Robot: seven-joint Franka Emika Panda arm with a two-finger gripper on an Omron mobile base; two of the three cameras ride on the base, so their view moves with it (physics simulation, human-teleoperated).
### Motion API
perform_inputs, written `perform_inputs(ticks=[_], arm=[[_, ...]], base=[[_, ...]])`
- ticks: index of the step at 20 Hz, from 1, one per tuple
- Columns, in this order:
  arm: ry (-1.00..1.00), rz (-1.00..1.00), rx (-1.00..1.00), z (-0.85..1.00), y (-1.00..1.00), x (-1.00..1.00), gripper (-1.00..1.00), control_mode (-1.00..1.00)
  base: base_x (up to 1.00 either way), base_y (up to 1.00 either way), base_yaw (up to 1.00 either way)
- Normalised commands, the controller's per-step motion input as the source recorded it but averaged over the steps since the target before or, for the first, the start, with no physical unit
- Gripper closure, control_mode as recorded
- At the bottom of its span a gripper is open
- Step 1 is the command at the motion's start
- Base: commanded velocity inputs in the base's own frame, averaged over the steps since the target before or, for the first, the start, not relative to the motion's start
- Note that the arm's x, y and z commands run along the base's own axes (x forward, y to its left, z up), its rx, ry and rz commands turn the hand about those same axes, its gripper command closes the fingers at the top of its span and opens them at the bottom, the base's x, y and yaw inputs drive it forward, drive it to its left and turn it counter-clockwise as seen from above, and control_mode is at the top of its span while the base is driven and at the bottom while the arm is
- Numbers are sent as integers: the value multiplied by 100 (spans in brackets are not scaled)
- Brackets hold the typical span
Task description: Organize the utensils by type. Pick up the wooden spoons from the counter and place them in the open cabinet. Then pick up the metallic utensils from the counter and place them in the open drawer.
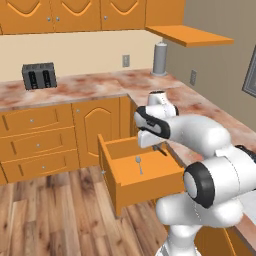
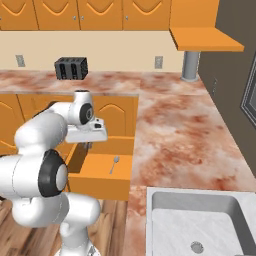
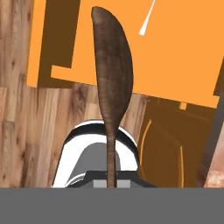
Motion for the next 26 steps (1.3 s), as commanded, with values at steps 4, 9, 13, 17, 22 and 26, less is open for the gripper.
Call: perform_inputs(ticks=[4, 9, 13, 17, 22, 26], arm=[[1, 0, 0, -46, 15, 43, 100, -100], [-8, 0, 3, -48, 0, 7, 100, -100], [-12, 0, 5, -39, 0, 20, 100, -100], [-8, 0, 3, -45, 0, 21, 100, -100], [0, 0, 0, -61, 4, 31, 100, -100], [0, 0, 0, -59, 6, 31, 100, -100]], base=[[0, 0, 0], [0, 0, 0], [0, 0, 0], [0, 0, 0], [0, 0, 0], [0, 0, 0]])
